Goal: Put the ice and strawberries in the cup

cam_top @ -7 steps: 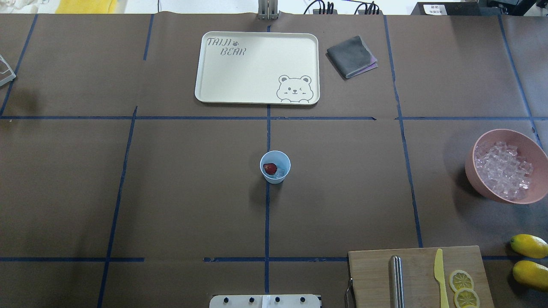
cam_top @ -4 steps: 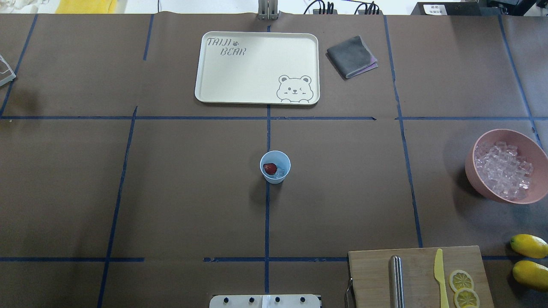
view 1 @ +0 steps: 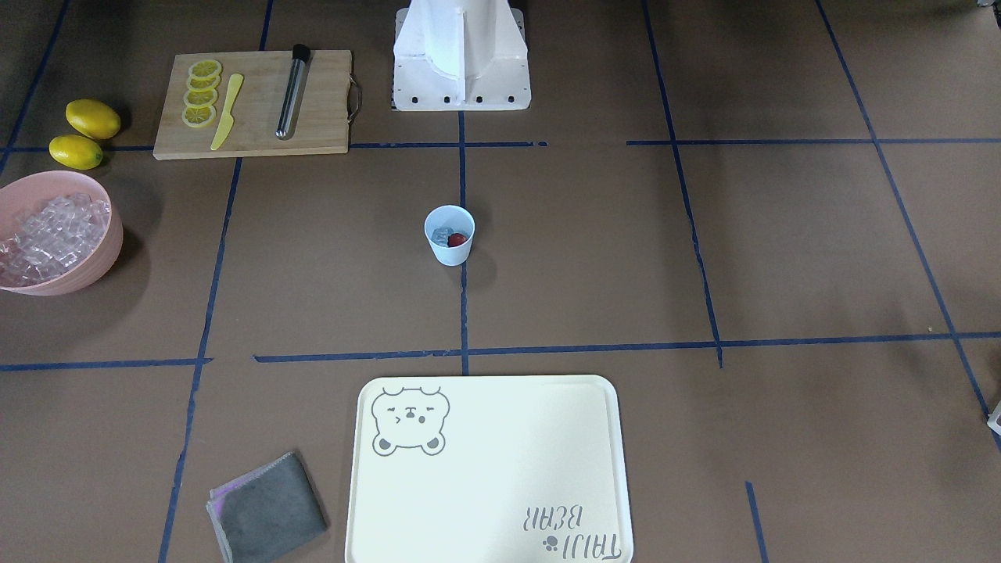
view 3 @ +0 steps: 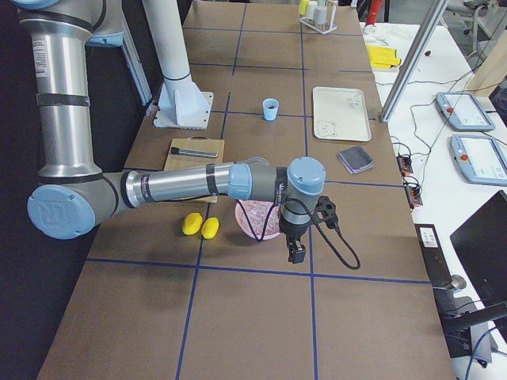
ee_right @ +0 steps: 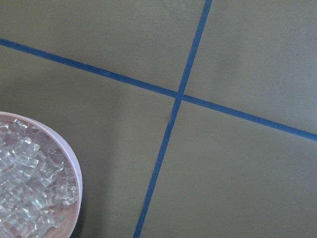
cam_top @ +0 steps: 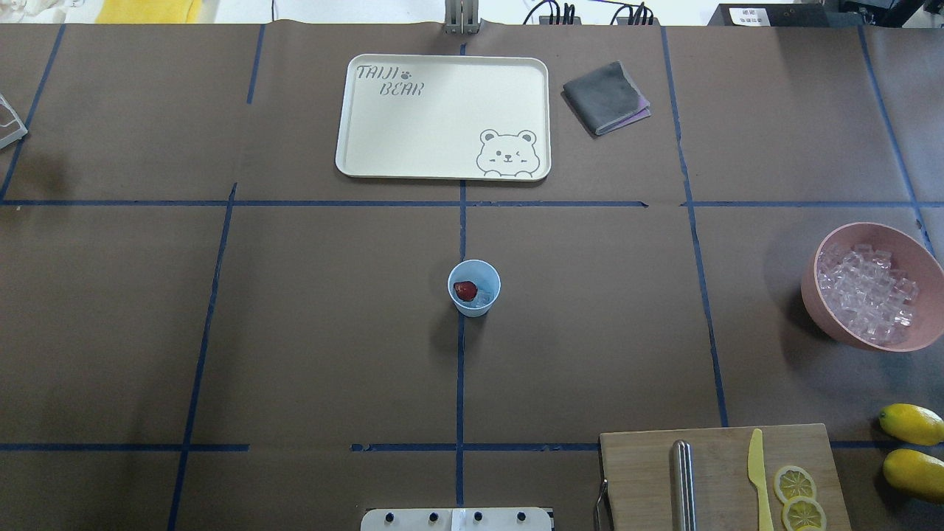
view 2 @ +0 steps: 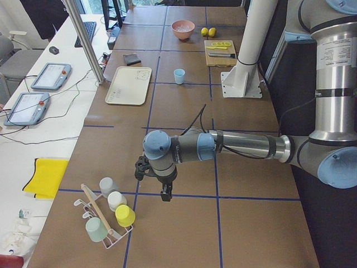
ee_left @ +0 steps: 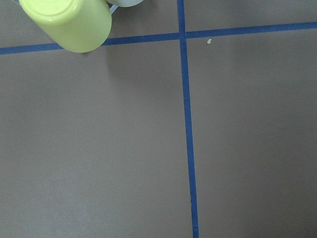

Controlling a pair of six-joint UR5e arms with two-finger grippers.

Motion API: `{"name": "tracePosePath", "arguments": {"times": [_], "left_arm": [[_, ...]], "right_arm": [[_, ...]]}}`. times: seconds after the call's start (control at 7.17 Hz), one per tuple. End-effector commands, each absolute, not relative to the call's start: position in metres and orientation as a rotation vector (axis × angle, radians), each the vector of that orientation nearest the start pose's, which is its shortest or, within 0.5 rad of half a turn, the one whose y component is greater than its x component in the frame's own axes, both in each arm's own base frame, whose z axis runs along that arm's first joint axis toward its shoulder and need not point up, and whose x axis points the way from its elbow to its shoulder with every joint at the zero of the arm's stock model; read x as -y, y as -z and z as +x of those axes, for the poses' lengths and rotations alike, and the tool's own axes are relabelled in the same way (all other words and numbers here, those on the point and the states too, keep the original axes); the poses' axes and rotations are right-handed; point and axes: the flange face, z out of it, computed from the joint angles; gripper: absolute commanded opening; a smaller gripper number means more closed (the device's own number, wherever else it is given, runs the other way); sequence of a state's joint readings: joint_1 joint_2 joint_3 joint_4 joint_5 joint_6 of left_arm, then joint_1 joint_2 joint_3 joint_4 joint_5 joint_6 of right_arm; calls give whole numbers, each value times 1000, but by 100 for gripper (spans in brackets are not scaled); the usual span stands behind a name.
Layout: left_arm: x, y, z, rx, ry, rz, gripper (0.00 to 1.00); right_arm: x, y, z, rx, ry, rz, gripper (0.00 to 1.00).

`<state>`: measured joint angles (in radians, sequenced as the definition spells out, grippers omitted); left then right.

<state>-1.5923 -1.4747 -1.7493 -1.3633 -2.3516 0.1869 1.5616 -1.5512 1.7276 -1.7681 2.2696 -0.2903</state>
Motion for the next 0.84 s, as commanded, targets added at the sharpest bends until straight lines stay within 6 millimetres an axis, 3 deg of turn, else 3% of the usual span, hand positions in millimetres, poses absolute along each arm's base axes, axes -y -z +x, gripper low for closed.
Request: {"name": "tracePosePath", "arguments": {"times": [0.0, 0.42, 0.7], "left_arm": [[439, -635, -73, -788, -104, -38, 100], [438, -648, -73, -790, -97, -61, 100], [448, -637, -72, -798, -97, -45, 100]], "right_arm": [[493, -596, 65, 695, 283, 88, 100], [481, -612, 63, 728, 310, 69, 100], [470, -622, 63, 730, 364, 75, 99]]}}
